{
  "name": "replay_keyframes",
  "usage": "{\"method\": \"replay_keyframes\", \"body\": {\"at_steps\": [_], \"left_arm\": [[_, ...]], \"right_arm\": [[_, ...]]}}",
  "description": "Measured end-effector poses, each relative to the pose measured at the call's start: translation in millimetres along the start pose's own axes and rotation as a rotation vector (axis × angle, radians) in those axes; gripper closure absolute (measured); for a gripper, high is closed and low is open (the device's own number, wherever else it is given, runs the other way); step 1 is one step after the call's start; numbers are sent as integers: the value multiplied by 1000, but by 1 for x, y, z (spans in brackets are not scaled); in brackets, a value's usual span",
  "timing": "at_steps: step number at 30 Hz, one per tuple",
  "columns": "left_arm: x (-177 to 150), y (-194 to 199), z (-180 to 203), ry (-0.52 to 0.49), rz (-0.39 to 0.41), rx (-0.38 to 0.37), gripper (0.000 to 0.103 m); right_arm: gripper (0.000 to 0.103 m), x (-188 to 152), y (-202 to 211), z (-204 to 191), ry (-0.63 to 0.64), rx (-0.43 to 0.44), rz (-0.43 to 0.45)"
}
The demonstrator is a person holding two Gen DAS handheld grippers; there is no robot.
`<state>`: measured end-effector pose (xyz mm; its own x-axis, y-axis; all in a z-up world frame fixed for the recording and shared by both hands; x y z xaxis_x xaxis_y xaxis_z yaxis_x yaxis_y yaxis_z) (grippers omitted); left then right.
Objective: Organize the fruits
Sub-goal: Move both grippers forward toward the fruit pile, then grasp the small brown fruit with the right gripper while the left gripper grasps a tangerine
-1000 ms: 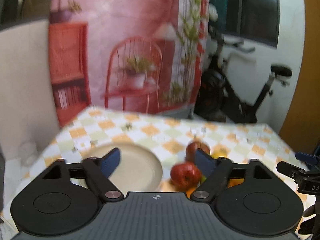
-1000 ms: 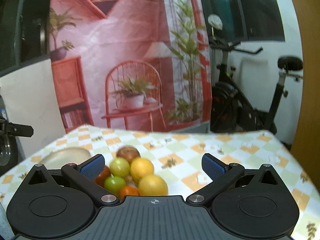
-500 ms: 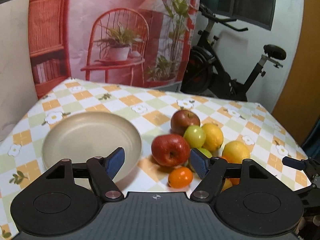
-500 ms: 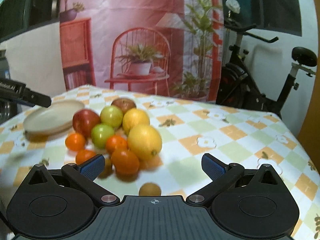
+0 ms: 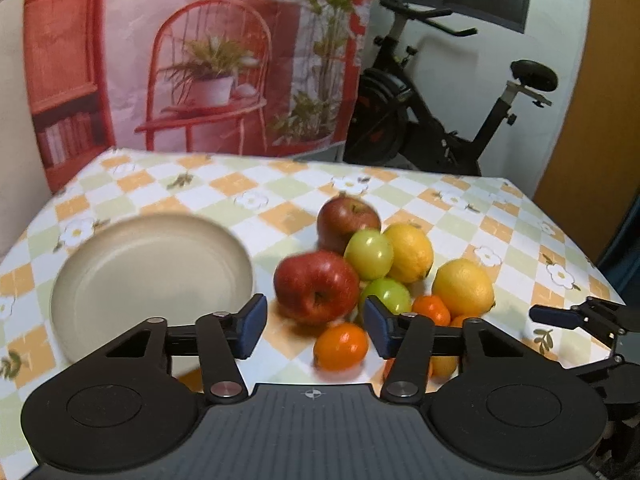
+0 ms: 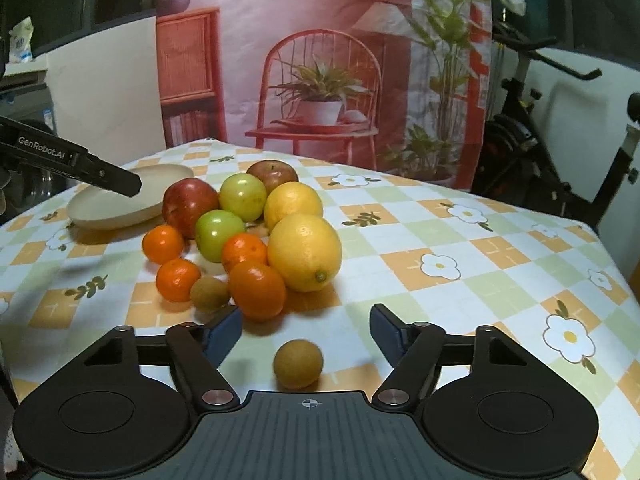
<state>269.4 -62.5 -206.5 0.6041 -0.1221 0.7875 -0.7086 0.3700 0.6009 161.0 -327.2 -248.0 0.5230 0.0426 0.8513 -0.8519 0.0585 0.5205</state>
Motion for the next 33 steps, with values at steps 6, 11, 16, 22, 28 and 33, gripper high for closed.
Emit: {"method": "replay_keyframes", "body": {"at_steps": [6,11,16,22,28,33], "left_arm": [[8,-4,8,-30,27,-10,48],[-8,-12,15,-32,-20,-16,49],[-16,-15,21,-48,-35,-28,50],[-22,-16,24,-51,-54,-31,50],[-24,-21,23,-34,-71,-26,50],[-27,-25,20,-13,-88,-15,49]], "right_arm": [[46,-2,-4,4,-51,48,-8],[56,-8,1,-4,-11,102,-23],[60,-10,2,-5,-13,123,-42],[65,-14,5,1,-47,108,-55],[71,-17,6,5,-81,114,-61],[78,-17,4,6,-101,136,-73]]}}
Point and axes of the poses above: each gripper's, at about its wrist camera, not at the fingertips, and y roughly against the way its jaws point, z to its right, x to its top, the point moved 9 cm from there along -y, roughly the way its jaws point, and after that the axes turned 6 degrees about -x, right-handed, at the moved point
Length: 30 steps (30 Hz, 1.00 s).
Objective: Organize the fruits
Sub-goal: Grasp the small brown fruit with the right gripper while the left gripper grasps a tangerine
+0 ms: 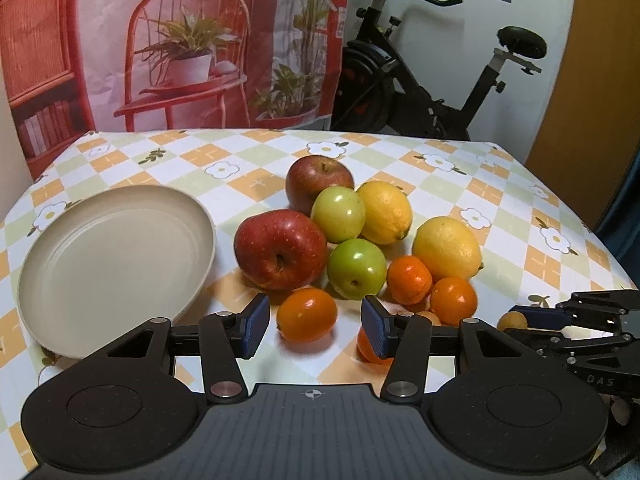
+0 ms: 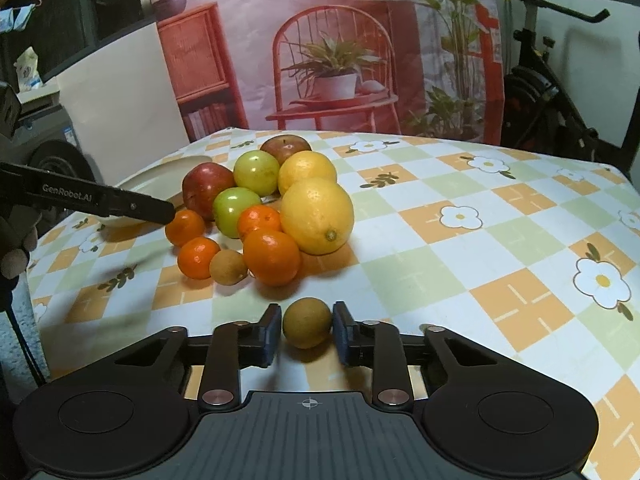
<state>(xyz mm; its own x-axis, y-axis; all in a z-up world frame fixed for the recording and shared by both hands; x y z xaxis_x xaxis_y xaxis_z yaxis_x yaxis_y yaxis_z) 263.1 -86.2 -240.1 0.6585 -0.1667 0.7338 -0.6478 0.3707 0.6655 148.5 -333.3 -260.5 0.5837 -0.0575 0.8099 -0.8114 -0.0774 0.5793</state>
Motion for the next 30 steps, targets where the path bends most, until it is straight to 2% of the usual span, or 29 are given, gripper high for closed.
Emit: {"method": "replay_keyframes", "body": {"at_steps": [4,12,21,23,25,30], "left_arm": [[0,-7,-9,33,-18,20,49],[-1,-25,-8,30,-47,-1,49],[-6,-37,-16,75,-79,4,50],[-7,-38,-15,80,-81,-8,53],[-6,-38,-14,82,-78,-17,61],[-6,-38,-14,69,-72,-9,61]], "right_arm": [[78,0,-2,1,-21,17,-4],[78,0,-2,2,-30,22,-5],[78,0,-2,2,-30,23,-5],[78,0,-2,2,-30,23,-5],[78,0,-2,2,-29,23,-5],[78,0,-2,2,-30,24,-5]]}}
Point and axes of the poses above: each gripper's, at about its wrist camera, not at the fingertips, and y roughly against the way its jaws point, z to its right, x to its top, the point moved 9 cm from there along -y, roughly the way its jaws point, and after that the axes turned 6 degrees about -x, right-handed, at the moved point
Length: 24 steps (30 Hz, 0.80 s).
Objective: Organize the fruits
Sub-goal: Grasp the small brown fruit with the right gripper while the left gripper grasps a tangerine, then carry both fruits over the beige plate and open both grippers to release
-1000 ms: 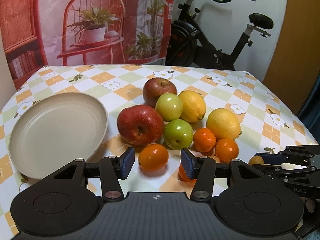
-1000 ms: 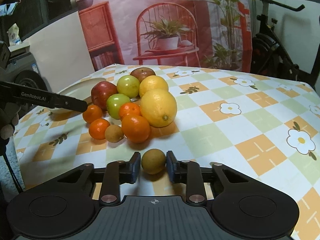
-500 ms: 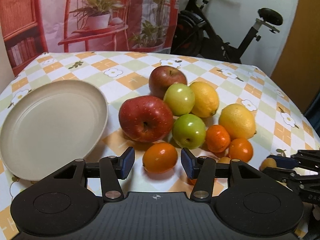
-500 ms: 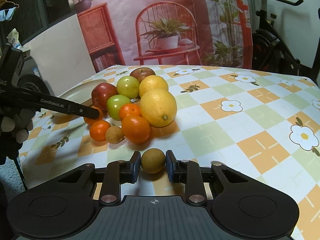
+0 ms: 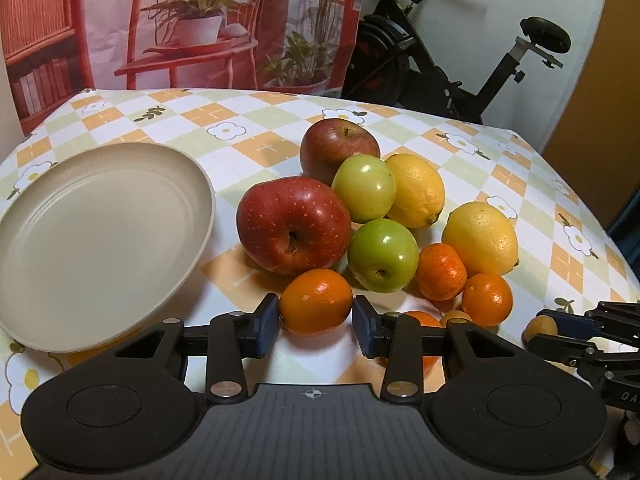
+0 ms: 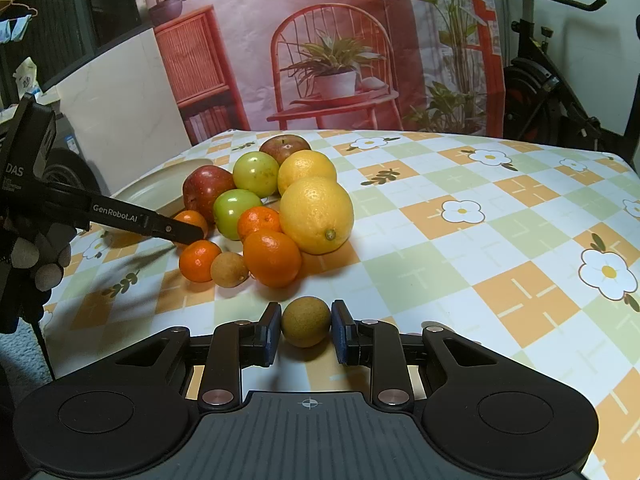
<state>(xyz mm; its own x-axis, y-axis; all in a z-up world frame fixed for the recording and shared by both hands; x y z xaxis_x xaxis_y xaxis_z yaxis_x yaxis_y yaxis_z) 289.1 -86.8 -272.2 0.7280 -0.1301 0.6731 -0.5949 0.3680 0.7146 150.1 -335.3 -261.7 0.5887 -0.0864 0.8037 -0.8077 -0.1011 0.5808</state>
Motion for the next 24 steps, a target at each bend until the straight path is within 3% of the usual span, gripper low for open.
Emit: {"method": "replay_keyframes", "body": {"at_steps": [5,9,24], "left_arm": [[3,-1,-2,-7,3,27,55],[6,-4,-1,-15,6,14,62],[-1,8,-1,-21,22,27,62]], "right_arm": [[78,0,0,0,0,0,0],[78,-1,0,0,2,1,-4],[79,-1,0,0,4,1,-4]]}}
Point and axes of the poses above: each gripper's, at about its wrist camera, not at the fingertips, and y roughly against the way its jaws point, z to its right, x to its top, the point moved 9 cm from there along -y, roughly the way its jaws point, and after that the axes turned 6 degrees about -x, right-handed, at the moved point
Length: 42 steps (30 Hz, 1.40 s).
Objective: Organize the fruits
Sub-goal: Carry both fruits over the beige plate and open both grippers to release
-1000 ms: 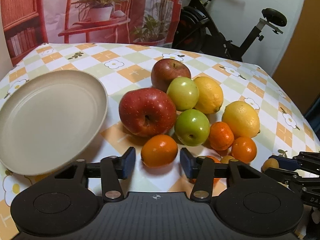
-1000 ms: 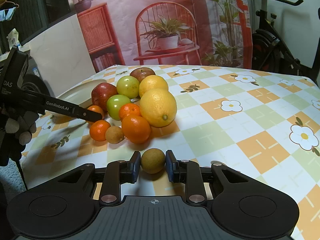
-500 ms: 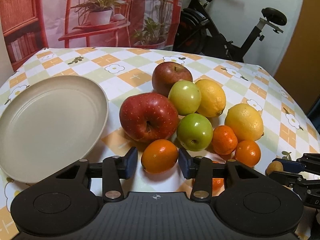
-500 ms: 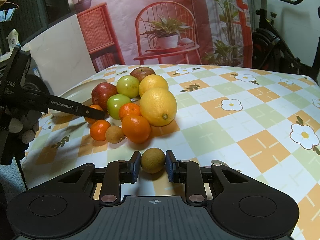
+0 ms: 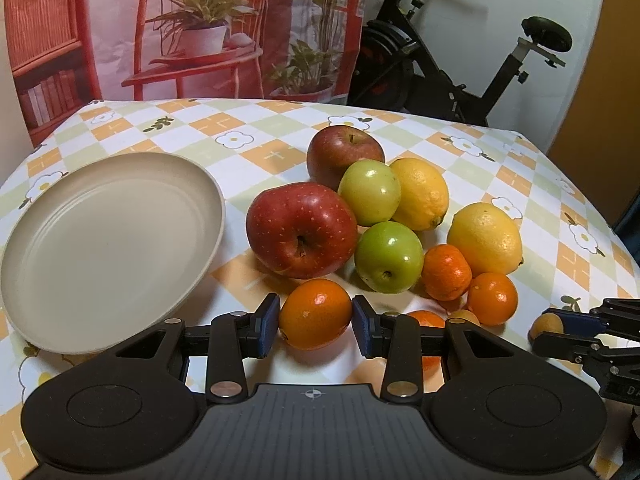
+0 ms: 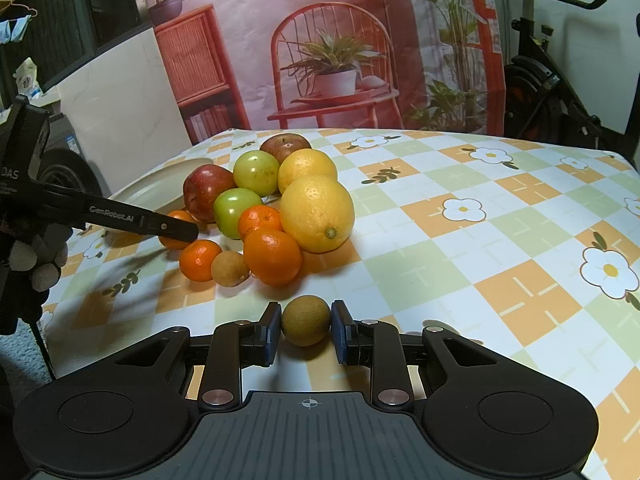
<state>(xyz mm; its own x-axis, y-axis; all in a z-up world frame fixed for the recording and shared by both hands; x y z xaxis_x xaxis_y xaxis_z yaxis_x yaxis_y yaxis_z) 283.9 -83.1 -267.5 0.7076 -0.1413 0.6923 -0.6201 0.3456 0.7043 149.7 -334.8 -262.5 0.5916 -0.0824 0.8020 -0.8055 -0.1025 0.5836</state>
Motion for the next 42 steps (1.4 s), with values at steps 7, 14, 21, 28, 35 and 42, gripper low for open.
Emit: {"method": "replay_keyframes", "body": {"at_steps": [7,14,21,28,35,42], "left_arm": [[3,12,3,-23,22,-6,62],[18,37,-10,-19,66,-10,62],[56,70,-59,42,134,15,62],[85,85,-134,88,162,84,62],[84,57,-183,129,112,97,62],[71,26,-205,148,58,63,62]], "right_arm": [[79,2,2,5,-27,-29,19],[79,13,7,-3,-39,-30,12],[79,84,-1,-35,35,13,51],[79,155,-64,-96,158,77,0],[79,196,-149,-168,303,97,-98],[79,186,-222,-200,394,68,-216]]}}
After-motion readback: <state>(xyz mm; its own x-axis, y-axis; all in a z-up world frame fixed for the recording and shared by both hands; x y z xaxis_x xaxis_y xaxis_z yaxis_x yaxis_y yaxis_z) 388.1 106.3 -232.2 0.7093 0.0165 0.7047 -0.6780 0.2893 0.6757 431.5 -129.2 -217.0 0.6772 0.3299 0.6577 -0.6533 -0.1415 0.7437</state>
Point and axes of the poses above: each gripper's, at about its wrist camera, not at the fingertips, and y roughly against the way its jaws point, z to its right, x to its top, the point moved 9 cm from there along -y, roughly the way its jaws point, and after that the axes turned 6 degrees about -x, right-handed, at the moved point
